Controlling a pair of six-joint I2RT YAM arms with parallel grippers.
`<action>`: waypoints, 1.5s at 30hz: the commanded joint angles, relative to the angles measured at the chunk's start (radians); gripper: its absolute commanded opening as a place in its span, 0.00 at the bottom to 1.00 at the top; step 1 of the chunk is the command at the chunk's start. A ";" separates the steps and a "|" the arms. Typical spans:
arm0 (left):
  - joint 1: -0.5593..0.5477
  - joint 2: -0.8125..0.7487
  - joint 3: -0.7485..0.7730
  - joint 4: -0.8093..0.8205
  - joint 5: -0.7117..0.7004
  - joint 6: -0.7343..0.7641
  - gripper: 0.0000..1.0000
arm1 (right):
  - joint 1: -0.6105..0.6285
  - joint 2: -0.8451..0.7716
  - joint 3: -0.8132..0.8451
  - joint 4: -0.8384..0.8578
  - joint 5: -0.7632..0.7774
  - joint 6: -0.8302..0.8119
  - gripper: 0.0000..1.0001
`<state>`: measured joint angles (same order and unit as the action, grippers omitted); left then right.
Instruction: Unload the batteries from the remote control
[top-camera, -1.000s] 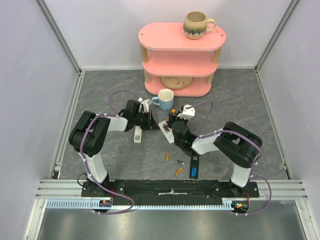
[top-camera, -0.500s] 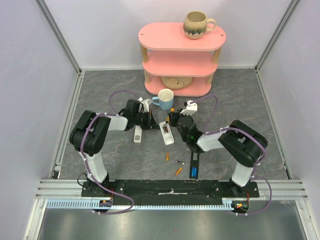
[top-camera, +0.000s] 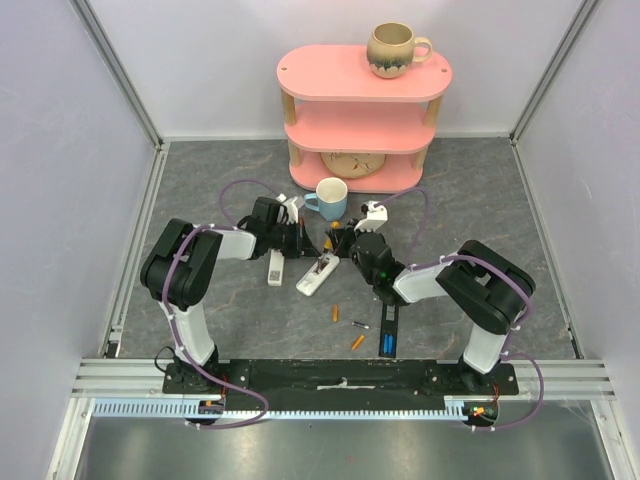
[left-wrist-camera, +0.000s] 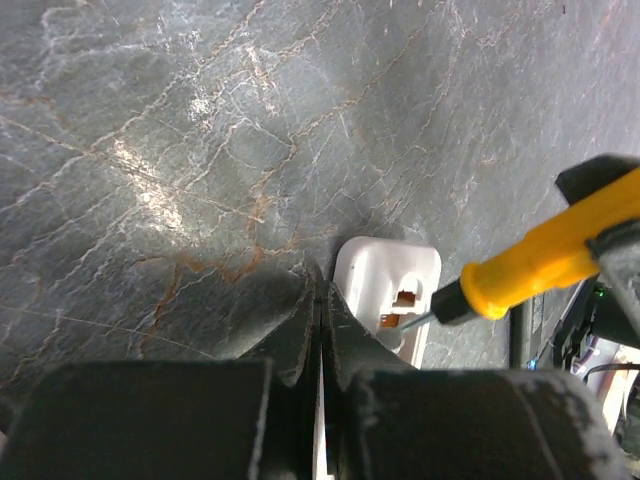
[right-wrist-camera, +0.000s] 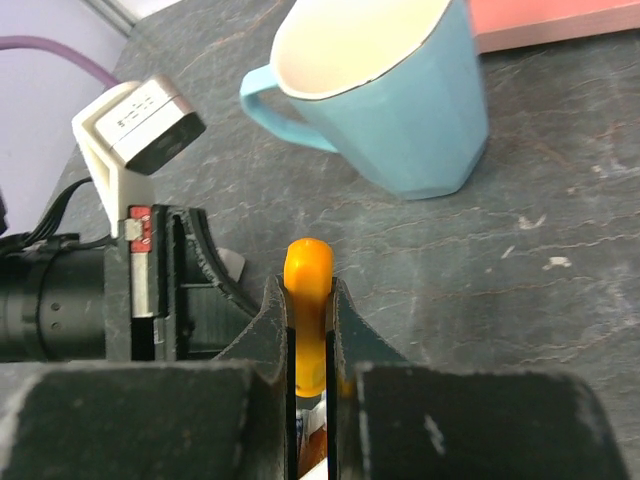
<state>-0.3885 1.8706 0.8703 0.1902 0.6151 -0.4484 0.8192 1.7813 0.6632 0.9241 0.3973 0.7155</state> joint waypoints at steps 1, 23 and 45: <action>-0.004 0.022 0.018 -0.003 0.018 0.030 0.02 | 0.017 0.010 0.052 0.027 -0.067 0.050 0.00; -0.004 -0.071 -0.028 0.029 -0.041 0.062 0.06 | 0.005 -0.055 0.052 0.025 -0.086 0.042 0.00; -0.018 -0.343 -0.238 0.290 -0.021 0.037 0.60 | -0.041 -1.106 -0.290 -0.466 0.098 -0.106 0.00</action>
<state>-0.3916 1.5806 0.6495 0.3862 0.5636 -0.4068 0.7811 0.8524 0.3809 0.6914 0.4217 0.6472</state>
